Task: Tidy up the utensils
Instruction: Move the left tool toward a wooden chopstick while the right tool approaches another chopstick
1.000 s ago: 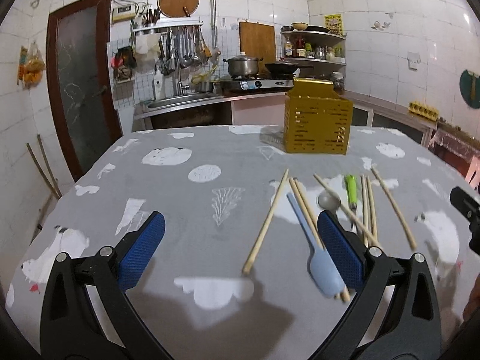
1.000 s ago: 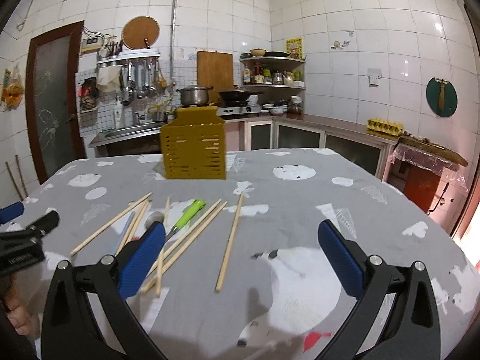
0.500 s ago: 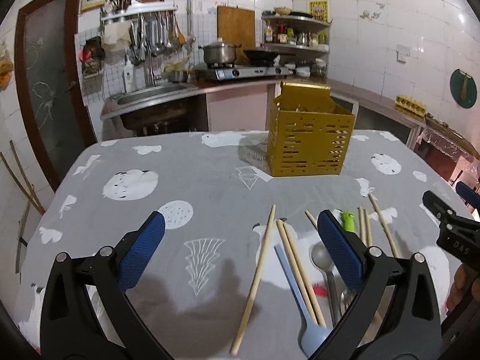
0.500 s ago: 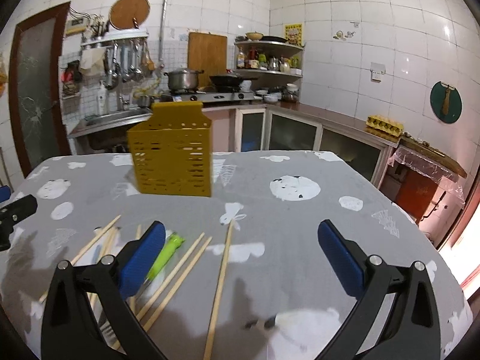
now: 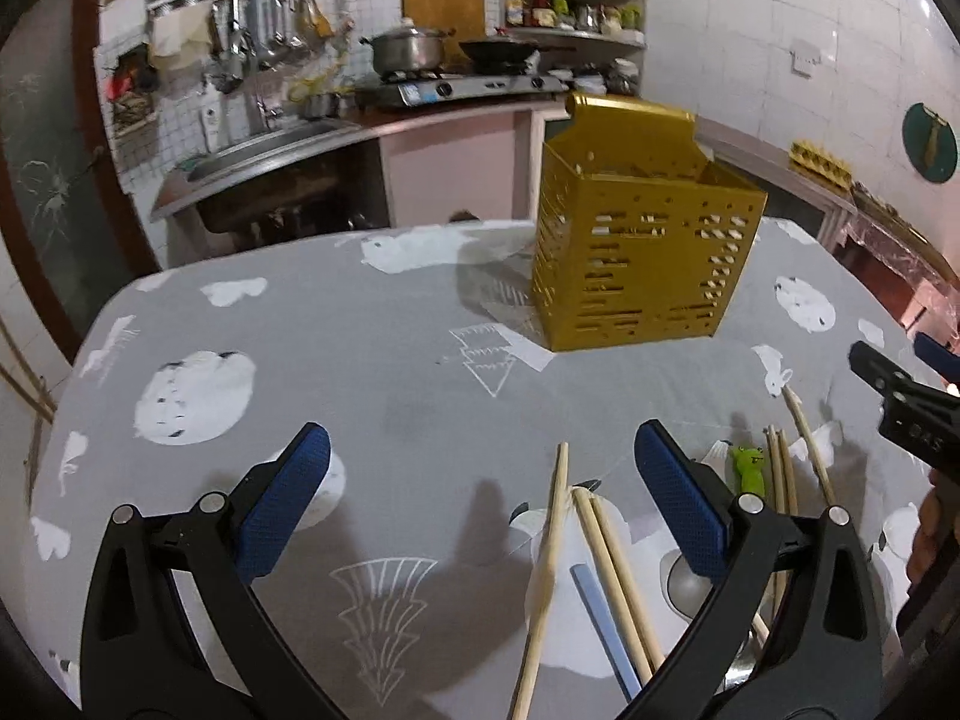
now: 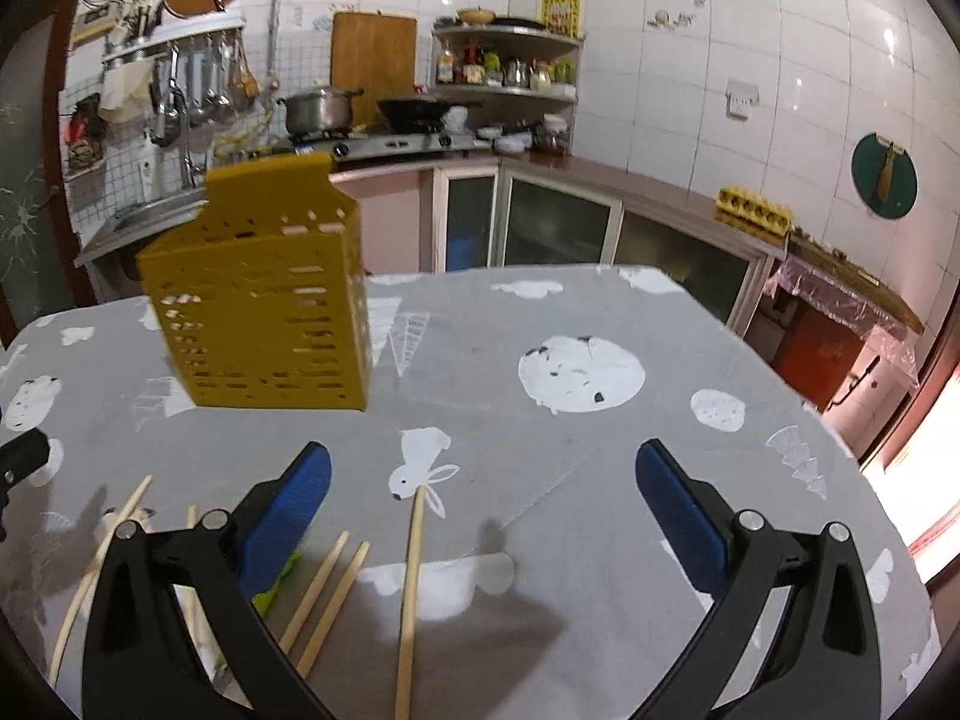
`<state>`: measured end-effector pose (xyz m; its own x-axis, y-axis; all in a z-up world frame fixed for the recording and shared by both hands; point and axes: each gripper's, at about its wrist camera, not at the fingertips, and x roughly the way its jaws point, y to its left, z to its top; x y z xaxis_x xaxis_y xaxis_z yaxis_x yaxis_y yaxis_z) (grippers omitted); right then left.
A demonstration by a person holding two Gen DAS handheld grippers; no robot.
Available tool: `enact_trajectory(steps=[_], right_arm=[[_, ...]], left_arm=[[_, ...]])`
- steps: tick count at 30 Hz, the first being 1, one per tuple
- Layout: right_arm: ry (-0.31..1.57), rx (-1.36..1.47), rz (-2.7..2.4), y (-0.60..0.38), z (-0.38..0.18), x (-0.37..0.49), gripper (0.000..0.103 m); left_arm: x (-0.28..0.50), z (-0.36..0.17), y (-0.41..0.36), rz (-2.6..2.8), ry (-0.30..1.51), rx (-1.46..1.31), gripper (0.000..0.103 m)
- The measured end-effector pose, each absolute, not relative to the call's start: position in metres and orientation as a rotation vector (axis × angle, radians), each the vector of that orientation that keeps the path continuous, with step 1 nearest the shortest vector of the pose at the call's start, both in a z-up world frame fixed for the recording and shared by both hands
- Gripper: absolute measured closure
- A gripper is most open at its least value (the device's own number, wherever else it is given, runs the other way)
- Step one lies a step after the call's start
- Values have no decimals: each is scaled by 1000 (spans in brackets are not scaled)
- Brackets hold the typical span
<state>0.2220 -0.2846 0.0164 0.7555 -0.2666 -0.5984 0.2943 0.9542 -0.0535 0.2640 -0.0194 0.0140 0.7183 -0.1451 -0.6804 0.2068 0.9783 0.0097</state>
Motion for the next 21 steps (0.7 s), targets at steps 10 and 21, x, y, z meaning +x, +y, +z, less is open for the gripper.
enact_trajectory(steps=[10,21], right_arm=[[752,45,-301,-291,-23,243,4],[774,42,-305,-291,-31,243,4]], left_arm=[[285,-30,-20,-235,852,105,5],[290,-52,-29,-284,940,123,25]])
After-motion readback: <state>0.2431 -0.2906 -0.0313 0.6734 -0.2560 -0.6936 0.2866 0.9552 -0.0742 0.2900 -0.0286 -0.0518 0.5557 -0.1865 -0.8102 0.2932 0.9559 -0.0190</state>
